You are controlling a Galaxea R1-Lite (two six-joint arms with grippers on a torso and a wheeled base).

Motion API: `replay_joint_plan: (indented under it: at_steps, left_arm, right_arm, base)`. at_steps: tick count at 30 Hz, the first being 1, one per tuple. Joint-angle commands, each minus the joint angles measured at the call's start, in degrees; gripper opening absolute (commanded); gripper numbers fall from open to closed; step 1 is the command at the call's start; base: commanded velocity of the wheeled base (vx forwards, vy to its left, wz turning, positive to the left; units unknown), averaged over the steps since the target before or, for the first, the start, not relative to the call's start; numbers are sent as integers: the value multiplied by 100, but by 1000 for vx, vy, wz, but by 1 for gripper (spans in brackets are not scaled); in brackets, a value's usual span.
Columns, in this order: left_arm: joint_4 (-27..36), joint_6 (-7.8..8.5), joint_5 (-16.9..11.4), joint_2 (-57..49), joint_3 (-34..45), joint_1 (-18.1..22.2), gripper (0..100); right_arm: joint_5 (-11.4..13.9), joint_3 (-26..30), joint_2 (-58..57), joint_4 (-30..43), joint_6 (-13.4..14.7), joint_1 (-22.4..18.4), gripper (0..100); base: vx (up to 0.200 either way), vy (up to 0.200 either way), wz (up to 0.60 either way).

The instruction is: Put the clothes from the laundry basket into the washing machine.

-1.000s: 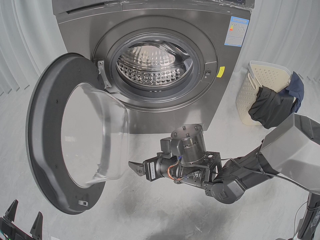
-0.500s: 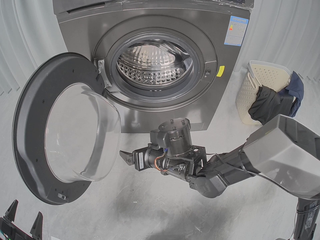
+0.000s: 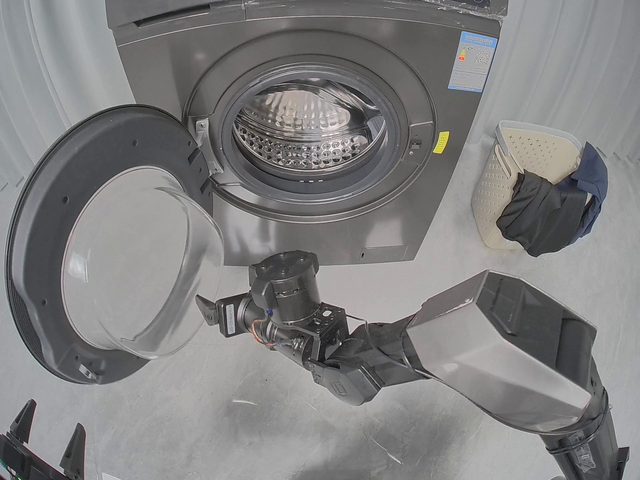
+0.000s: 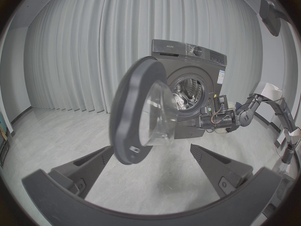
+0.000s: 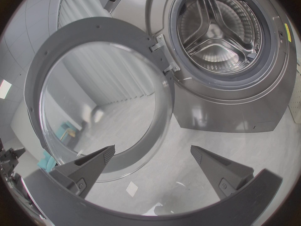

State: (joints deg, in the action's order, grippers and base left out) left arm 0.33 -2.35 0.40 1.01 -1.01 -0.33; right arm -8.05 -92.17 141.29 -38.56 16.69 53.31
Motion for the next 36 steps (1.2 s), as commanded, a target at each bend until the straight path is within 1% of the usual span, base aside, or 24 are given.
replay_joint_plan:
  at_steps: [1,3,4,6,8,9,12,13,14,15,17,19,20,21,25,26,28,29,31,33,35,36]
  left_arm:
    - [2,-11,4,-75,84,-2,100]
    - [2,-11,4,-84,84,-2,100]
    - [2,-11,4,-75,84,-2,100]
    - [2,-11,-5,-75,84,-2,100]
    - [2,-2,4,-75,84,-2,100]
    - [2,-2,-5,-75,84,-2,100]
    - [-7,42,4,-84,84,-2,100]
    - [-15,51,4,-84,84,7,100]
    - [-15,51,4,-84,84,7,100]
    - [-15,51,-5,-84,84,7,100]
    - [-24,77,-14,-84,92,7,100]
    - [-24,139,-23,-84,92,7,100]
    - [-24,191,-23,-84,92,7,100]
    - [-24,200,-23,-84,92,7,100]
    - [-24,200,-23,-84,92,7,100]
    - [-24,200,-23,-84,92,7,100]
    - [-24,200,-23,-84,92,7,100]
    - [-24,200,-23,-84,92,7,100]
    - [-24,200,-23,-84,92,7,100]
    - [-24,200,-23,-84,92,7,100]
    - [-24,200,-23,-84,92,7,100]
    - [-24,200,-23,-84,92,7,100]
  right_arm:
    - [-189,-556,329,-170,159,-58,100]
    - [-233,-363,180,-178,194,-145,100]
    - [-241,-169,4,-187,186,-198,100]
    - [-241,481,-603,-117,168,-295,100]
    - [-241,1158,-1262,-90,89,-444,100]
    - [-241,1457,-1578,-90,19,-532,100]
    - [-233,2626,-2817,-108,-307,-805,100]
    - [-233,3056,-3292,-108,-368,-919,100]
    - [-233,3293,-3564,-108,-403,-989,100]
    - [-233,3821,-4162,-108,-465,-1156,100]
    - [-215,4629,-5067,-99,-676,-1490,100]
    - [-171,5227,-5779,-108,-869,-1833,100]
    - [-153,5649,-6333,-99,-1019,-2123,100]
    - [-109,5939,-6729,-99,-1133,-2360,100]
    - [84,6792,-8020,-99,-1484,-3134,100]
    - [93,6950,-8249,-90,-1519,-3239,100]
    - [75,7433,-8935,-90,-1563,-3476,100]
    - [75,7433,-8935,-90,-1563,-3476,100]
    - [110,7987,-9559,-90,-1572,-3863,100]
    - [119,8066,-9646,-90,-1572,-3933,100]
    - [128,8418,-10095,-90,-1572,-4162,100]
    - [119,8602,-10262,-90,-1581,-4215,100]
  base:
    - [0,0,0]
    - [0,0,0]
    - [0,0,0]
    - [0,0,0]
    - [0,0,0]
    - [0,0,0]
    - [0,0,0]
    - [0,0,0]
    - [0,0,0]
    - [0,0,0]
    - [0,0,0]
    - [0,0,0]
    - [0,0,0]
    - [0,0,0]
    - [0,0,0]
    - [0,0,0]
    - [0,0,0]
    - [0,0,0]
    - [0,0,0]
    - [0,0,0]
    - [0,0,0]
    - [0,0,0]
